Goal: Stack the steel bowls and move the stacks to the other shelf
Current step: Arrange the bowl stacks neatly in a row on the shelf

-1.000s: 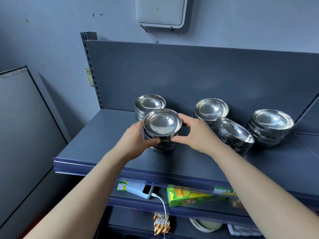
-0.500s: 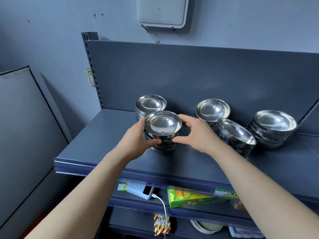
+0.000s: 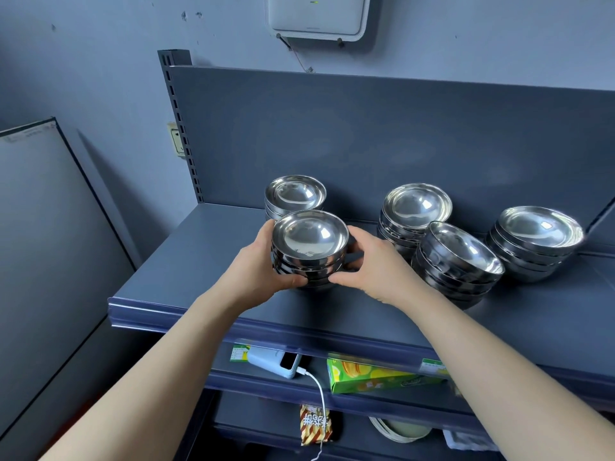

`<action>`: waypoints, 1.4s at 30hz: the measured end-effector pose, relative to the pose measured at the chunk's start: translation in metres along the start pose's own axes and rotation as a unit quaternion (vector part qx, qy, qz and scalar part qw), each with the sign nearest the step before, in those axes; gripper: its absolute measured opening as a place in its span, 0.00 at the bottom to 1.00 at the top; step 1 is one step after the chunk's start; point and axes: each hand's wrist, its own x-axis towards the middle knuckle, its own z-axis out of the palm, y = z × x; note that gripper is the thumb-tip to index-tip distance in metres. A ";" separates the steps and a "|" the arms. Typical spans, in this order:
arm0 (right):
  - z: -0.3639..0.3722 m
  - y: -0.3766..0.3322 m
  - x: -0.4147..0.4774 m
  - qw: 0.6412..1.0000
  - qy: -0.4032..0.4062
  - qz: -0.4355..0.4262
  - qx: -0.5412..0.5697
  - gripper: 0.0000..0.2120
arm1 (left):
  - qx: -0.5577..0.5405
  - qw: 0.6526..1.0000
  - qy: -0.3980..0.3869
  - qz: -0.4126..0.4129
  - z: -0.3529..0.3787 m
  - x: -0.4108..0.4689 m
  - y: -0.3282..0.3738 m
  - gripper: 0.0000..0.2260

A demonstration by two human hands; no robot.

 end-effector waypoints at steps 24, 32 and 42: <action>-0.048 -0.037 0.083 0.989 -0.001 0.013 -0.146 0.27 | 0.188 0.982 0.003 0.011 -0.077 0.086 0.013 0.30; -0.025 -0.014 0.143 0.992 -0.077 0.027 -0.095 0.19 | 0.167 0.982 -0.084 -0.004 -0.070 0.138 -0.013 0.19; -0.029 -0.014 0.166 0.994 -0.099 0.029 -0.047 0.14 | 0.145 0.984 -0.106 0.000 -0.075 0.156 -0.019 0.15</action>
